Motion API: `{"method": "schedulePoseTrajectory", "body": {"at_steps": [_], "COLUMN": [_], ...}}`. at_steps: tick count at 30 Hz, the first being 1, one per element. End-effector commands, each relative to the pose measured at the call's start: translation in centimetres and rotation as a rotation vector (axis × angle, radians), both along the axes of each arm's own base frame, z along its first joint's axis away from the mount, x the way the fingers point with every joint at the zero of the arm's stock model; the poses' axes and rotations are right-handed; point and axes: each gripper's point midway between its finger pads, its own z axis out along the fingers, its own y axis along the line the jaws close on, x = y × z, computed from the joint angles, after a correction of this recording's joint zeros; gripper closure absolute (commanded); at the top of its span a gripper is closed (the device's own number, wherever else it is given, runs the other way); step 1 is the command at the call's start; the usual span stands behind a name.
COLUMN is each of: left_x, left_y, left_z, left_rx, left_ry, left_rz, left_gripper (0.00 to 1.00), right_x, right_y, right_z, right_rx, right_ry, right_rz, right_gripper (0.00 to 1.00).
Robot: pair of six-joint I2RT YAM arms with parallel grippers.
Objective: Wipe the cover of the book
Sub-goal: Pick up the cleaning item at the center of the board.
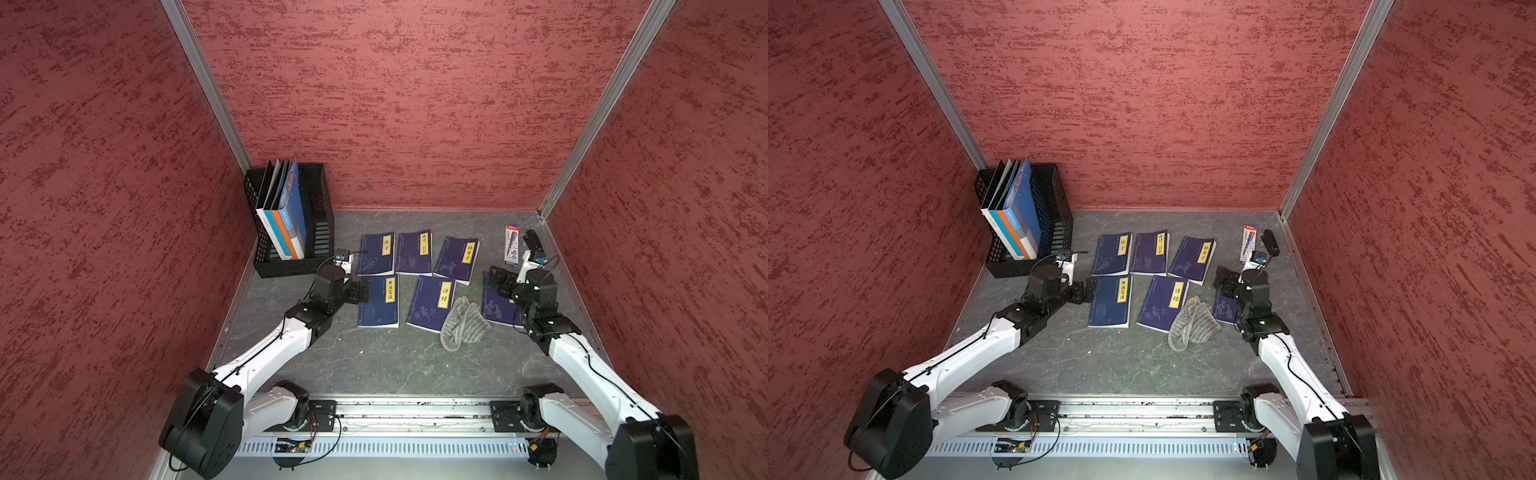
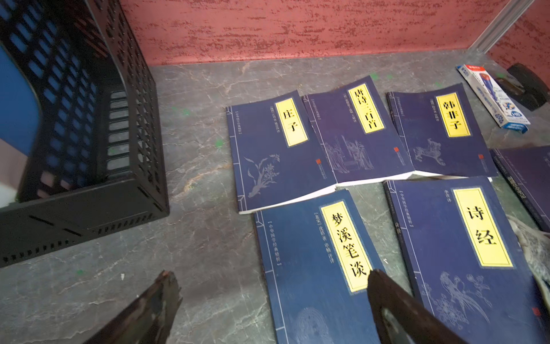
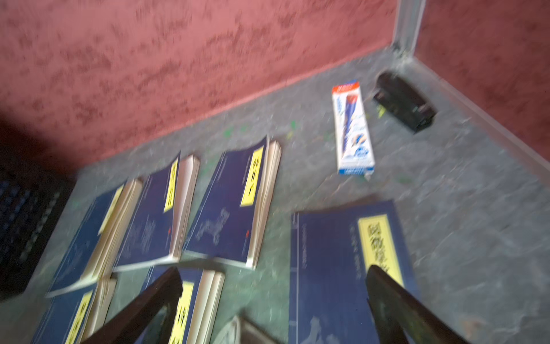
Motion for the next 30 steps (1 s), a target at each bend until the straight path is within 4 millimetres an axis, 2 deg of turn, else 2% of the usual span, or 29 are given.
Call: {"method": "schedulePoseTrajectory", "body": {"at_steps": [1,7,16,22,30], "left_x": [-0.8,-2.0,-3.2,-3.2,-3.2], "left_y": [0.2,0.4,1.1,0.9,0.9], "left_z": [0.1,-0.7,-1.7,-2.1,-2.7], "left_rx": [0.024,0.034,0.025,0.023,0.036], "left_ry": [0.032,0.092,0.12,0.137,0.155], "left_rz": [0.024,0.038,0.056,0.052,0.05], "left_gripper": [0.0,0.0,0.0,0.0,0.0], "right_x": [-0.6,-2.6,-6.5,-7.3,-8.3], "right_y": [1.6,4.9,7.8,9.4,10.4], "right_z": [-0.9,-3.9,-9.0,-10.9,-13.2], "right_rx": [-0.027,-0.07,-0.077,-0.058,-0.039], "right_ry": [0.083,0.233,0.408,0.456,0.512], "right_rz": [0.017,0.102,0.198,0.235,0.269], "right_gripper": [0.03,0.03,0.01,0.01,0.01]}}
